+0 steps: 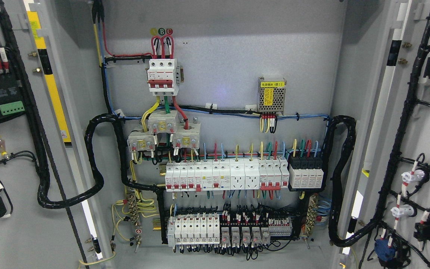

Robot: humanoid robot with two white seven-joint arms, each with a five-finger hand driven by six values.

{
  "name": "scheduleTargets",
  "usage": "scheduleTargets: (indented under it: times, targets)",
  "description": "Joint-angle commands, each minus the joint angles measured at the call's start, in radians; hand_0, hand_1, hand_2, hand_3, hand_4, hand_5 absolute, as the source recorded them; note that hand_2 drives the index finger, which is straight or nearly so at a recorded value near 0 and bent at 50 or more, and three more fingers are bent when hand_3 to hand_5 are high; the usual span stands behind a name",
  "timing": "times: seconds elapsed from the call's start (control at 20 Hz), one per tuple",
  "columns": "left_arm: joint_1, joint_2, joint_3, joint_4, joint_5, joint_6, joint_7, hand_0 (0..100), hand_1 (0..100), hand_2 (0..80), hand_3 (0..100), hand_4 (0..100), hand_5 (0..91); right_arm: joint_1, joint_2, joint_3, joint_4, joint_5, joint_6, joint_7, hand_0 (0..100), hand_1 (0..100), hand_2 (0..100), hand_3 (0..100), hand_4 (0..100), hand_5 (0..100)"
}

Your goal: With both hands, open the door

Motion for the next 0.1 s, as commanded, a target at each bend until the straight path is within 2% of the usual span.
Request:
scheduleTargets:
  times: [0.0, 0.05]
  targets:
    - [0.001, 0.003, -0.072, 0.061, -0.074, 0.001, 0.001, 0, 0, 0.0, 0, 0, 0.0, -0.021, 0.009, -0.047, 0.085, 0.011, 0.009, -0.002, 20, 12, 0, 0, 0, 0]
    - [0.001, 0.002, -0.072, 0.060, -0.074, 0.001, 0.001, 0, 0, 0.0, 0, 0, 0.0, -0.023, 0.009, -0.049, 0.086, 0.011, 0.009, -0.002, 20, 12, 0, 0, 0, 0]
